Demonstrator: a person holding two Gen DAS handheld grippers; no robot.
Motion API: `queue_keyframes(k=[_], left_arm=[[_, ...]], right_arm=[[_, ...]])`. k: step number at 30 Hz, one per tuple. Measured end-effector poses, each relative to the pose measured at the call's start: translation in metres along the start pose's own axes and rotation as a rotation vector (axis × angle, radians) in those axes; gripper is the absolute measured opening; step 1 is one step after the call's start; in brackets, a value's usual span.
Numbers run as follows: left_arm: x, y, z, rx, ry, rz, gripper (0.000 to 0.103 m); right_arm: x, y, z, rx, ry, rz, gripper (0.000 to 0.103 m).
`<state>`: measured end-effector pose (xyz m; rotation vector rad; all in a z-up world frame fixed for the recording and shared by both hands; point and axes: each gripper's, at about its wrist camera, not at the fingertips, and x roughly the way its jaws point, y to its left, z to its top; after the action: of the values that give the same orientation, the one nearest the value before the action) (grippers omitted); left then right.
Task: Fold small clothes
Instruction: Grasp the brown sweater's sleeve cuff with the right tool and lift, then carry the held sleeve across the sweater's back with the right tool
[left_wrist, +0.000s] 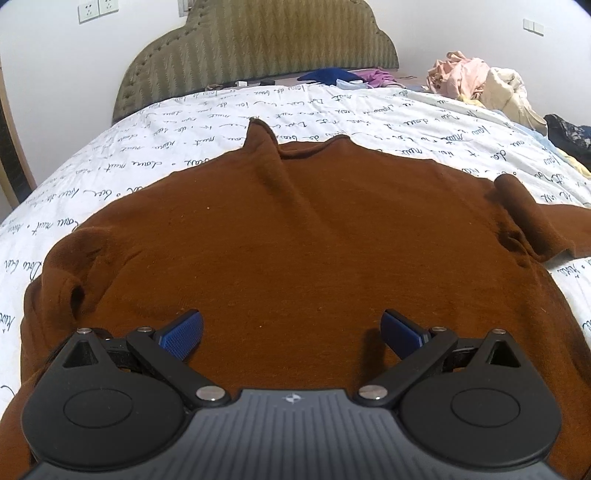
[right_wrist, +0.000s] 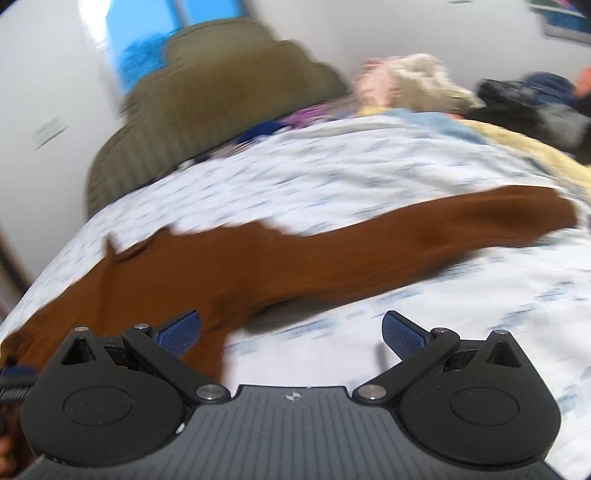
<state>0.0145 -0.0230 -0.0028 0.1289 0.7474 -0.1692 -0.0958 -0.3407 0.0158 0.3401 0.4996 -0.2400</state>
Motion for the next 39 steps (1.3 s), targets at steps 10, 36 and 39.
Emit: queue_keyframes(k=[10, 36, 39], left_arm=[[0.004, -0.009, 0.000, 0.036, 0.008, -0.004, 0.103], [-0.005, 0.014, 0.012, 0.063, -0.046, 0.106, 0.103], [-0.004, 0.022, 0.014, 0.045, -0.048, 0.132, 0.103]], right_arm=[[0.015, -0.138, 0.030, 0.341, -0.080, -0.176, 0.101], [-0.007, -0.166, 0.099, 0.377, -0.411, -0.432, 0.015], [-0.024, -0.128, 0.109, 0.243, -0.475, -0.438, 0.015]])
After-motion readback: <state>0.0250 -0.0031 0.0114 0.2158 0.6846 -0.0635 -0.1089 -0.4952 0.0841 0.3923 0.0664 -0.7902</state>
